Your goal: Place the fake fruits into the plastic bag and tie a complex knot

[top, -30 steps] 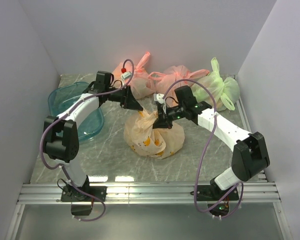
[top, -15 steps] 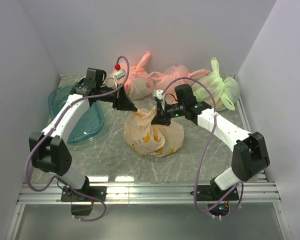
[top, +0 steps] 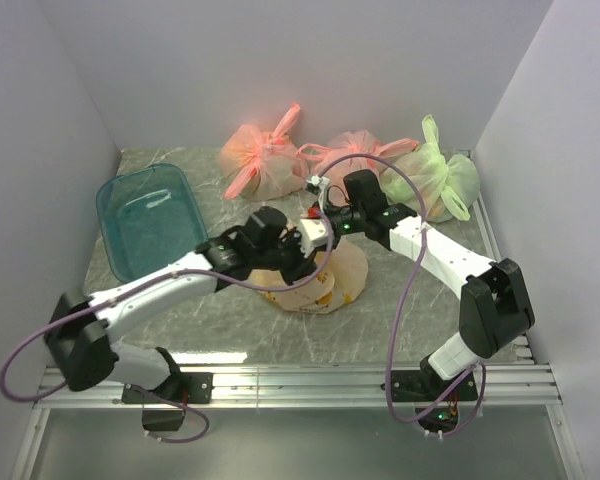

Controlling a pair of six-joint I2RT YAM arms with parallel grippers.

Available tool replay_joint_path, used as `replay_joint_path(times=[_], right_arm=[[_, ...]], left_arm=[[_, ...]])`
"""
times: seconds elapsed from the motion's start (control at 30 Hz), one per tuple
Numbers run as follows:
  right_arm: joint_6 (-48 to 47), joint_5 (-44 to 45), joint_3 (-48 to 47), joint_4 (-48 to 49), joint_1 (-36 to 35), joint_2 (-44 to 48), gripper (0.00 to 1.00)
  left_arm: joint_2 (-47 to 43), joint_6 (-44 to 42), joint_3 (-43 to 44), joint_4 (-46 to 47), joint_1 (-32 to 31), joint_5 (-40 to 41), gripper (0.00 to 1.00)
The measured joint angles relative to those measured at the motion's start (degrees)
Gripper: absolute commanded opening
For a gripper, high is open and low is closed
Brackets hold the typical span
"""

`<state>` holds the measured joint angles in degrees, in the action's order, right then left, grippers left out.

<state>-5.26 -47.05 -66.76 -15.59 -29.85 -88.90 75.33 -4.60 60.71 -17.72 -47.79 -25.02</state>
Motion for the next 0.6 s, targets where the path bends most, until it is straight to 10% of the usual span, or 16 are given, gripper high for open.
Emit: replay_joint_path(times=[0.23,0.6], right_arm=[[9.49,8.31,1.84,0.2,0.72,0.04,0.0],[40.96,6.91,16.52,17.77,2.45,7.13,0.0]], left_arm=[[12.76,5.2,0.57,8.39,-2.08,20.52,0.0],[9.57,18.34,-7.72,19.21,7.32,14.86,0.0]])
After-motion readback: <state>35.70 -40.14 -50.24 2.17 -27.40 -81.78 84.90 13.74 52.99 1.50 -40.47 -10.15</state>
